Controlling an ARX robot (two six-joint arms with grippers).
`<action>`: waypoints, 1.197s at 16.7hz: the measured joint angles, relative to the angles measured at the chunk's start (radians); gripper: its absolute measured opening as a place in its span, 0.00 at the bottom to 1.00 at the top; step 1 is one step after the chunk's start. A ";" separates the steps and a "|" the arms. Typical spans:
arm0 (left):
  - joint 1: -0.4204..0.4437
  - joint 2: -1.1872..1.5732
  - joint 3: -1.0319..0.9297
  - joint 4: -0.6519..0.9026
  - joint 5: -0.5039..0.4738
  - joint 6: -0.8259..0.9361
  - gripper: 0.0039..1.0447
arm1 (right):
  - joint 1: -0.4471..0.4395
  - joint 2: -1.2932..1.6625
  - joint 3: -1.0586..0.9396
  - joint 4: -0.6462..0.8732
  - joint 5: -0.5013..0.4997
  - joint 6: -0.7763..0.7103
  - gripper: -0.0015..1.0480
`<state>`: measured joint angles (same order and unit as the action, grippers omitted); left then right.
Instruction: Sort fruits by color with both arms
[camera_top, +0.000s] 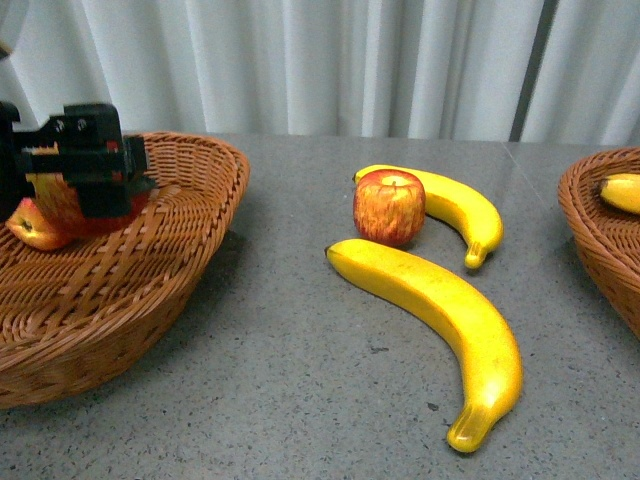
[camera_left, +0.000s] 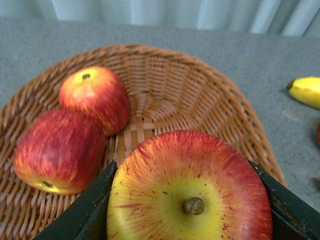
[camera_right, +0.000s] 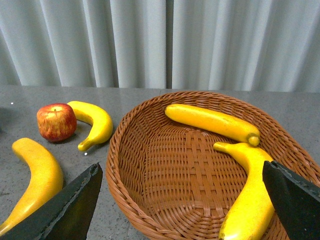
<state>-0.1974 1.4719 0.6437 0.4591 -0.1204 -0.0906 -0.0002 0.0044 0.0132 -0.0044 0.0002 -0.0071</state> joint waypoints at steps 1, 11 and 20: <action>0.005 0.027 -0.002 -0.037 -0.004 -0.016 0.64 | 0.000 0.000 0.000 0.000 0.000 0.000 0.94; -0.019 -0.017 -0.079 -0.043 -0.007 -0.032 0.96 | 0.000 0.000 0.000 0.000 0.000 0.000 0.94; -0.175 0.136 0.241 -0.003 0.047 0.185 0.94 | 0.000 0.000 0.000 0.000 0.000 0.000 0.94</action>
<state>-0.3721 1.6081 0.8852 0.4561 -0.0731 0.0948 -0.0002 0.0044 0.0132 -0.0048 0.0002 -0.0071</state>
